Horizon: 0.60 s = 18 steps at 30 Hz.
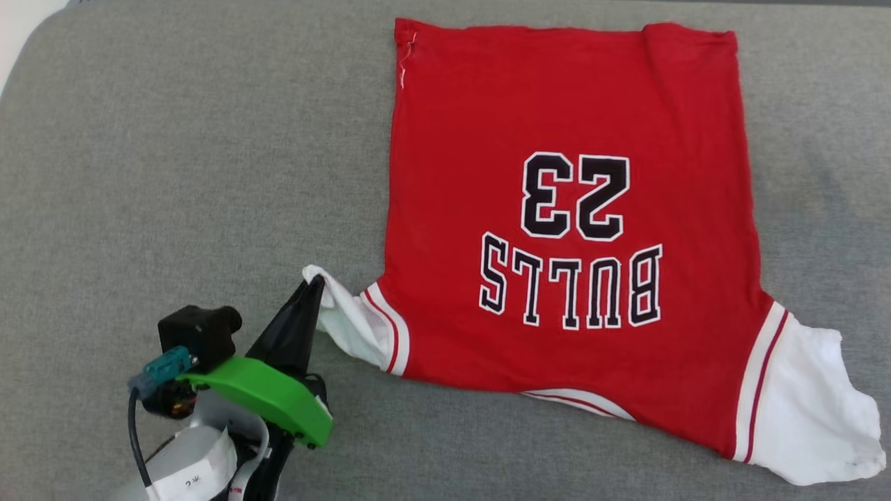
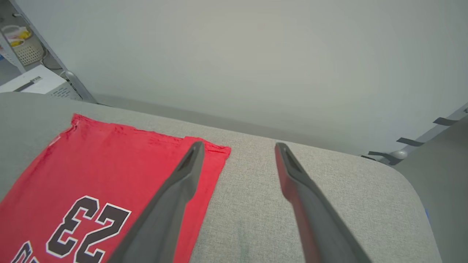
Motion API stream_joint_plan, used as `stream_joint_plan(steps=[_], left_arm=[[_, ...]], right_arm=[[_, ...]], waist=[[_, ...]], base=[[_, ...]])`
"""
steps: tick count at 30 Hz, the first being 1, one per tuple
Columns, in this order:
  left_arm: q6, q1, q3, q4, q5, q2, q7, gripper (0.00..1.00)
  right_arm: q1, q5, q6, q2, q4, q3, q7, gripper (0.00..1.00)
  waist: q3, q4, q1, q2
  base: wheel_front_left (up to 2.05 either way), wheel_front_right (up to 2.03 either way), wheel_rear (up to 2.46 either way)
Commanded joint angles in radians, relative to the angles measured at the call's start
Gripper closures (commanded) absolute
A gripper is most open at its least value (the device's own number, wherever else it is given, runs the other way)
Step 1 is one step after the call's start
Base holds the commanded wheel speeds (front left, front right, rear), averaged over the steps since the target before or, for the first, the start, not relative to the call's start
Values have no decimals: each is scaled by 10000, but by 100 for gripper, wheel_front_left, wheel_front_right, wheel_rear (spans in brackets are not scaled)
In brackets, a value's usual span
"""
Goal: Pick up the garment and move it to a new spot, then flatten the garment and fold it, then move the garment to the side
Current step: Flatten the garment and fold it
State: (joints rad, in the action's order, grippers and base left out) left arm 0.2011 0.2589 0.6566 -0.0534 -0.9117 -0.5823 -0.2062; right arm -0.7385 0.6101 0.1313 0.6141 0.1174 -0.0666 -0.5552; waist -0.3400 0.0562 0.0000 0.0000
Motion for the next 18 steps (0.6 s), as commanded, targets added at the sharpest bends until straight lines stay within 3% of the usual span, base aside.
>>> stream_joint_plan(steps=[1,7,10,18], left_arm=[[41,362,58,-89,190,120,-64,100],[24,1151,202,-417,646,453,-105,100],[49,1647,302,-690,1007,700,-168,100],[-26,2045,508,-726,1305,1022,-224,100]], right_arm=[[-784,21,-6,33,576,-167,-705,0],[-3588,-257,-6,63,2731,-846,-3934,0],[-4921,-1153,-6,-181,3877,-1004,-5088,0],[-4792,-1676,-6,-366,4931,-1415,-5227,0]], waist=[[-1212,812,0,0],[-2285,1411,0,0],[-2954,1848,0,0],[-3389,2185,0,0]], base=[[0,0,0],[0,0,0],[0,0,0],[0,0,0]])
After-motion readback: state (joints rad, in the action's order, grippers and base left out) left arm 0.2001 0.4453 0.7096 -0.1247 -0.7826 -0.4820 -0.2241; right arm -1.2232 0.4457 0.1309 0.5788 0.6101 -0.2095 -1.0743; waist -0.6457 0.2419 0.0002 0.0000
